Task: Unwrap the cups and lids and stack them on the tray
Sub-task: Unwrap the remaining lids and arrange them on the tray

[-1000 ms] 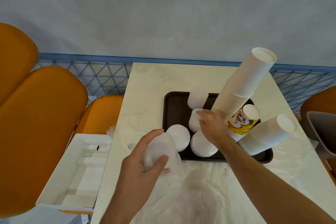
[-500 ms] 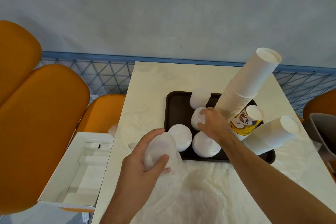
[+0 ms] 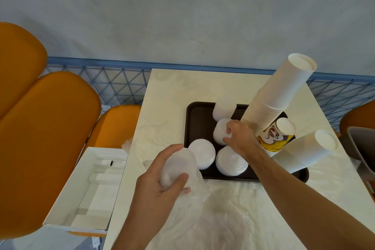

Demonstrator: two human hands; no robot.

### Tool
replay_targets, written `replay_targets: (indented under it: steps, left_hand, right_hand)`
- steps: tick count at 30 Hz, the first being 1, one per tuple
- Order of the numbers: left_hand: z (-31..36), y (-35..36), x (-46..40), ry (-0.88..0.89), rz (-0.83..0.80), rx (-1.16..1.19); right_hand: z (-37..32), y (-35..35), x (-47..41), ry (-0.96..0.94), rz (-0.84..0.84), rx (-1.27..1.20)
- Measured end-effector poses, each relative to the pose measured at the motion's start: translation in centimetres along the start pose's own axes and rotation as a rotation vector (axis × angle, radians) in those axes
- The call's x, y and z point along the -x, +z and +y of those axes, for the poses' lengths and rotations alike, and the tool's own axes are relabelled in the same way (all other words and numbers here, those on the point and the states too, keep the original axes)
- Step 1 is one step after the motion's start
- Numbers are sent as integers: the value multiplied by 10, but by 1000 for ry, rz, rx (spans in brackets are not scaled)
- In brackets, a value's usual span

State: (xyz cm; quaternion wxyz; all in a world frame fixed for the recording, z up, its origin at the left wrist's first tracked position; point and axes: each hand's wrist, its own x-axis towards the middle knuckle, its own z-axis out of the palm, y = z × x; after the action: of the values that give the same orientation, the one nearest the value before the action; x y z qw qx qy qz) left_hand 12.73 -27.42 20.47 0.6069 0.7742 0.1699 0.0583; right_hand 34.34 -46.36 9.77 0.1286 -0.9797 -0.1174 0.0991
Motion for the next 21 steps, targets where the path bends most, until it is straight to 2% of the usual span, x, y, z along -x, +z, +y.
replay_targets:
  steps: [6, 13, 15, 17, 19, 21]
  left_hand:
    - [1, 1, 0, -3, 3, 0]
    - [1, 0, -2, 10, 14, 12]
    - [0, -1, -3, 1, 25, -21]
    - [-1, -1, -3, -10, 36, -53]
    - [-1, -1, -4, -32, 30, -47]
    - [-1, 2, -6, -48, 12, -25]
  right_hand:
    - [0, 3, 1, -2, 0, 53]
    - [2, -1, 2, -11, 22, -31]
    - [-6, -15, 10, -27, 101, -212]
    - [-23, -38, 29, -22, 91, -532]
    - [-43, -62, 56, -75, -117, -916]
    - [-57, -77, 83, -201, -351, -1087]
